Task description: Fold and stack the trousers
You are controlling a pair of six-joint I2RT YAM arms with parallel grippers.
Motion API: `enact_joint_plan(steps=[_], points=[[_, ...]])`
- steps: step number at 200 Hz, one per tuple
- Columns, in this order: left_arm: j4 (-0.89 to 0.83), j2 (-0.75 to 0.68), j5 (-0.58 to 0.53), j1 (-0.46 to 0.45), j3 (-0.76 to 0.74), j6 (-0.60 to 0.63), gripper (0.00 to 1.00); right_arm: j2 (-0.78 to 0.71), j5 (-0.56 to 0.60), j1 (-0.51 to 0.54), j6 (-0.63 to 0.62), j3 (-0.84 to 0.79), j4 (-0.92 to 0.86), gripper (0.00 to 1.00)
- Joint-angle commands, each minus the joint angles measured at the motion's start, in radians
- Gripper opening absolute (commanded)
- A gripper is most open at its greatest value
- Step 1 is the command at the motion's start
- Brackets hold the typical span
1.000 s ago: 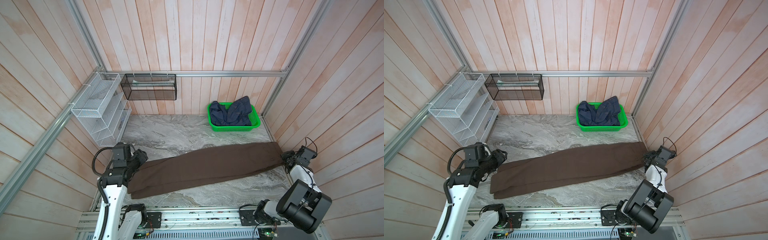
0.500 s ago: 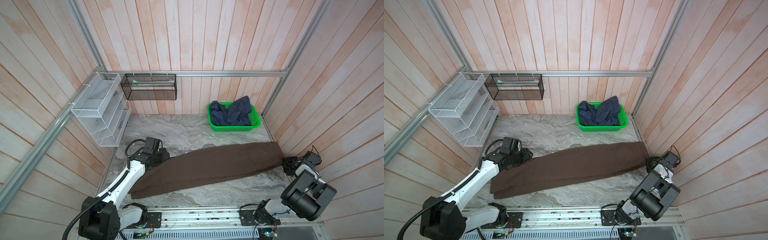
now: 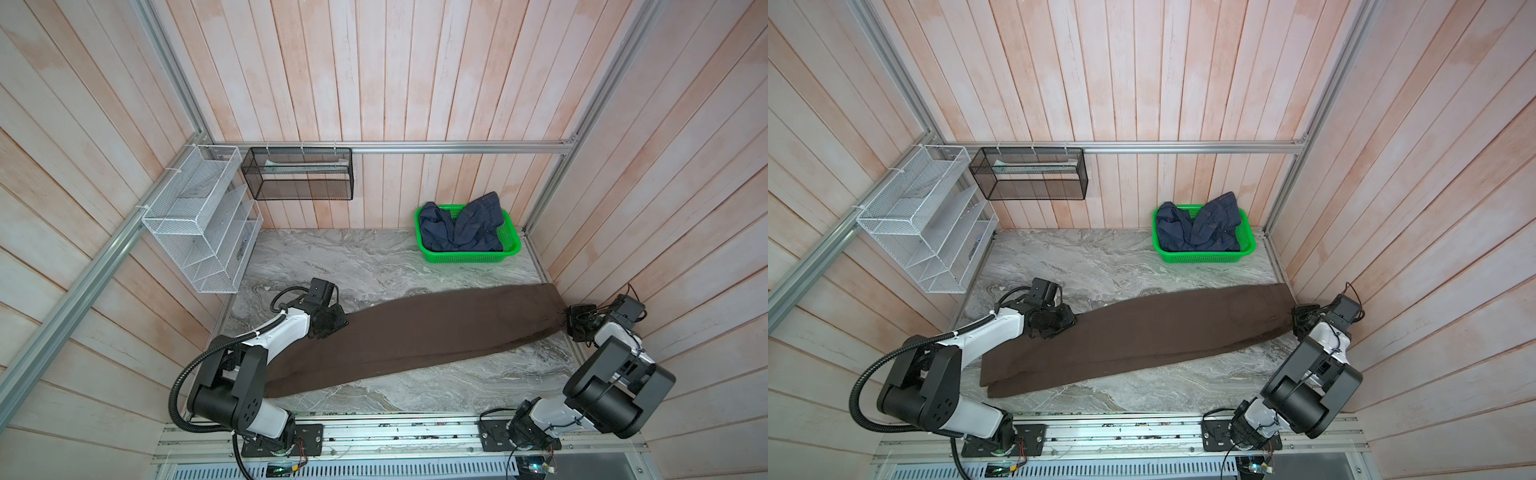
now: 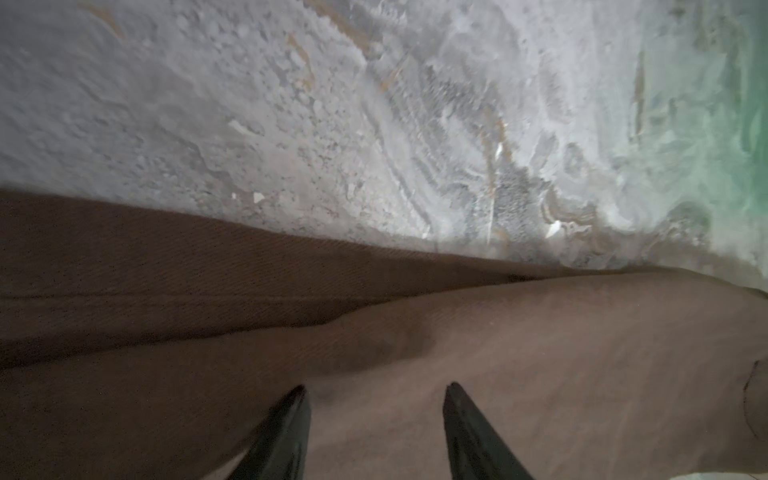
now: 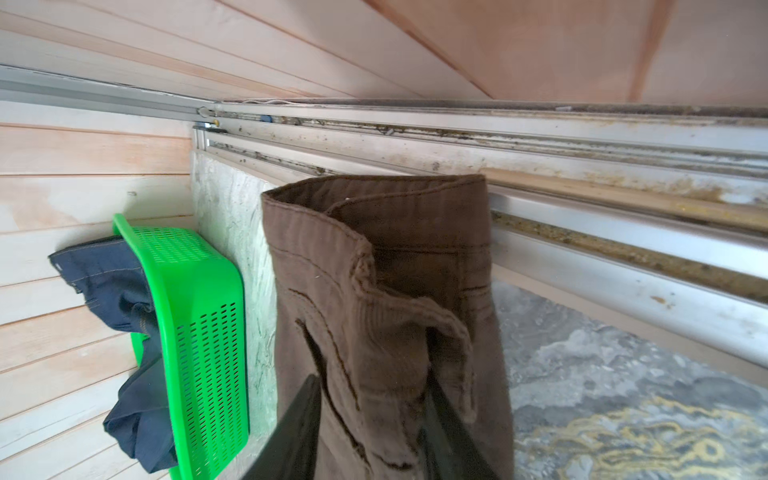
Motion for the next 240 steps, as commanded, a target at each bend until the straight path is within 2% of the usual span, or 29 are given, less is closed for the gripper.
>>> enact_joint_plan(steps=[1,65,81,108,116,142,164,175,184,210,240], points=[[0.049,0.033,0.009,-0.003,-0.007,0.022,0.56,-0.010,-0.017,0.004,0.004,0.032,-0.038,0.39],[0.062,0.093,0.010,-0.001,-0.006,0.042,0.56,0.088,-0.015,0.021,0.005,0.048,-0.009,0.33],[0.069,0.112,0.016,-0.001,-0.004,0.046,0.55,0.107,-0.012,0.037,0.009,0.049,0.002,0.26],[0.080,0.145,0.026,0.001,-0.003,0.056,0.50,0.117,-0.008,0.096,0.032,0.091,0.017,0.05],[0.082,0.156,0.029,0.002,-0.001,0.059,0.46,0.121,0.004,0.123,0.043,0.124,0.015,0.00],[0.094,0.181,0.037,0.008,-0.009,0.064,0.34,0.147,0.023,0.254,0.056,0.304,0.026,0.00],[0.098,0.185,0.041,0.012,-0.017,0.066,0.28,0.183,0.047,0.383,-0.080,0.537,-0.017,0.00],[0.099,0.179,0.041,0.016,-0.024,0.065,0.26,0.176,0.076,0.436,-0.160,0.592,-0.036,0.00],[0.098,0.174,0.041,0.022,-0.028,0.066,0.25,0.146,0.099,0.451,-0.190,0.570,-0.015,0.00],[0.092,0.154,0.039,0.033,-0.034,0.074,0.24,0.048,0.159,0.410,-0.186,0.324,0.146,0.00],[0.078,0.143,0.044,0.034,-0.021,0.080,0.24,0.093,0.106,0.296,-0.199,0.196,0.174,0.00]])
